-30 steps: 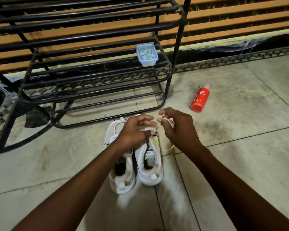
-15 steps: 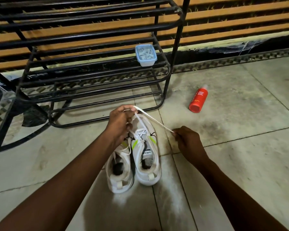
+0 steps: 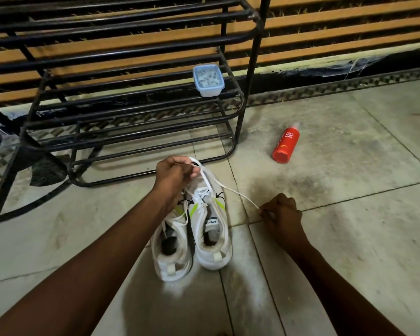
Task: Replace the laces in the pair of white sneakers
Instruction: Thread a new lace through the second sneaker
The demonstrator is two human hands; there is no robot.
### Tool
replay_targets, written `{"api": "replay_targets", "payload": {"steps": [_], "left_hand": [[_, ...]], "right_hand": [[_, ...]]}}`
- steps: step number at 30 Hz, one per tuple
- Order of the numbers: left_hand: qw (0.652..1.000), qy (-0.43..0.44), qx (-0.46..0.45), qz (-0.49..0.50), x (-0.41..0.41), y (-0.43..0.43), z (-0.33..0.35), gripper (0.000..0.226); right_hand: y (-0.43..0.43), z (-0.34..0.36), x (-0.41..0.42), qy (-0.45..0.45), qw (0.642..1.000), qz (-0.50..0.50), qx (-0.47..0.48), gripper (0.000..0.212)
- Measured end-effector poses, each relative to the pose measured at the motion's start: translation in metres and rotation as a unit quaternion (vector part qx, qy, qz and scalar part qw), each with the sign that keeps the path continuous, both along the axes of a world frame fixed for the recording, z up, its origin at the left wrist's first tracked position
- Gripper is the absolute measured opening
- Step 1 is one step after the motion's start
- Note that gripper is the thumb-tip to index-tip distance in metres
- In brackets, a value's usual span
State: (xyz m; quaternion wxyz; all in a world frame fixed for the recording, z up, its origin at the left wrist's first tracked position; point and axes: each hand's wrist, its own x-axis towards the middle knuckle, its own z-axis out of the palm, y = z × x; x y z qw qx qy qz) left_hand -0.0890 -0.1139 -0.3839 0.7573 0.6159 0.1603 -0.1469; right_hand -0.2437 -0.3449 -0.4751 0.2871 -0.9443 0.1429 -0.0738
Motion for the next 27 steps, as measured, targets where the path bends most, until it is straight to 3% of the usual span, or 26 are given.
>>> {"api": "replay_targets", "payload": {"steps": [5, 9, 13, 17, 19, 24, 27], "left_hand": [[0.978, -0.071, 0.114, -0.156, -0.011, -0.001, -0.002, 0.018], [0.908, -0.187, 0.326, -0.186, -0.028, 0.008, -0.013, 0.021], [0.871, -0.180, 0.380, -0.255, -0.051, 0.020, -0.014, 0.031], [0.797, -0.191, 0.480, -0.313, -0.056, 0.023, -0.021, 0.055], [0.785, -0.169, 0.504, -0.319, -0.054, 0.021, -0.021, 0.056], [0.825, -0.112, 0.478, -0.282, -0.051, 0.025, -0.012, 0.043], [0.856, -0.073, 0.438, -0.266, -0.048, 0.026, -0.009, 0.019]], "right_hand": [[0.024, 0.011, 0.015, -0.055, 0.975, -0.011, 0.216, 0.011], [0.048, 0.021, 0.027, -0.077, 0.897, -0.020, 0.434, 0.017], [0.066, 0.030, 0.039, -0.076, 0.831, -0.025, 0.551, 0.002], [0.077, 0.039, 0.050, -0.098, 0.835, -0.034, 0.540, 0.012], [0.083, 0.043, 0.054, -0.105, 0.849, -0.037, 0.517, 0.010], [0.092, 0.047, 0.061, -0.123, 0.906, -0.015, 0.406, 0.019], [0.099, 0.046, 0.064, -0.104, 0.946, 0.004, 0.306, 0.020]]}}
